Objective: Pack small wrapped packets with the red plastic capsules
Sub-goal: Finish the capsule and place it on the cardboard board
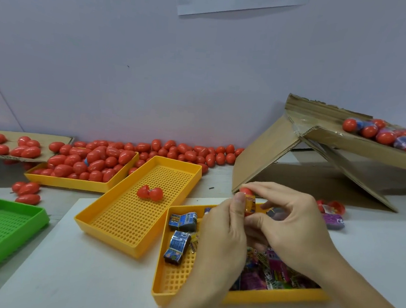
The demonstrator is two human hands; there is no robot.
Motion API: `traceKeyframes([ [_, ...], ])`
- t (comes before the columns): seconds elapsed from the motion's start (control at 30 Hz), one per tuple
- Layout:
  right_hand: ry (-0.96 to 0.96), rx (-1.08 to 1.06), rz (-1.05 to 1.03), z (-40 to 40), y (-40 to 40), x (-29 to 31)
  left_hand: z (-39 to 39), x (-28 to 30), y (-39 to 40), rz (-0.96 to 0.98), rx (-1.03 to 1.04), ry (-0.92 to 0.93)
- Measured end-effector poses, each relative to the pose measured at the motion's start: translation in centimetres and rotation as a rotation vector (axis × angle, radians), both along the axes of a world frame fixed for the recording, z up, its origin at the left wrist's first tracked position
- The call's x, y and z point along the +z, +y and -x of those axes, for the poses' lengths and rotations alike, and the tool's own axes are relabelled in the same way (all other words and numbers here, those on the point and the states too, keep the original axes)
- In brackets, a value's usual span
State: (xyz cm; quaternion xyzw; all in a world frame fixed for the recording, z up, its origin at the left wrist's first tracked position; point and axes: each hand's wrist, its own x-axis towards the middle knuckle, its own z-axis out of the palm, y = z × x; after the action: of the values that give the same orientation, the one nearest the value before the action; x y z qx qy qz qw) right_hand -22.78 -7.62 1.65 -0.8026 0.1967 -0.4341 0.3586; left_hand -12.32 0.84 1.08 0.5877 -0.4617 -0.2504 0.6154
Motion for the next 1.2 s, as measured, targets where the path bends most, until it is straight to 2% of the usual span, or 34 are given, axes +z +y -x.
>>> traceKeyframes([
  [0.2, -0.016, -0.048, 0.054, -0.2, 0.2, -0.3, 0.3, -0.6, -0.1, -0.002, 0.152, -0.105],
  [0.43, 0.071, 0.0, 0.092, 0.0, -0.1, 0.1, -0.4, 0.3, 0.1, -0.005, 0.061, -0.041],
  [0.5, 0.084, 0.0, 0.101, 0.0, 0.1, 0.2, -0.7, 0.4, 0.1, -0.026, 0.031, 0.076],
  [0.6, 0.032, 0.026, 0.037, 0.0, 0.3, 0.6, -0.9, 1.2, 0.3, -0.017, -0.121, 0.603],
  [0.63, 0.013, 0.041, -0.001, 0.0, 0.3, 0.7, -0.8, 1.4, 0.4, 0.004, -0.179, 0.732],
  [0.7, -0.002, 0.068, -0.056, 0.1, 0.4, 0.9, -0.7, 1.6, 0.6, 0.027, -0.263, 0.857],
  [0.97, -0.106, 0.096, -0.144, -0.1, 0.5, 0.7, -0.7, 1.7, 0.6, 0.078, -0.363, 0.992],
  [1.2, -0.075, -0.076, 0.165, -0.7, 0.7, 0.5, -0.7, 1.4, 0.2, 0.103, -0.162, 1.01],
])
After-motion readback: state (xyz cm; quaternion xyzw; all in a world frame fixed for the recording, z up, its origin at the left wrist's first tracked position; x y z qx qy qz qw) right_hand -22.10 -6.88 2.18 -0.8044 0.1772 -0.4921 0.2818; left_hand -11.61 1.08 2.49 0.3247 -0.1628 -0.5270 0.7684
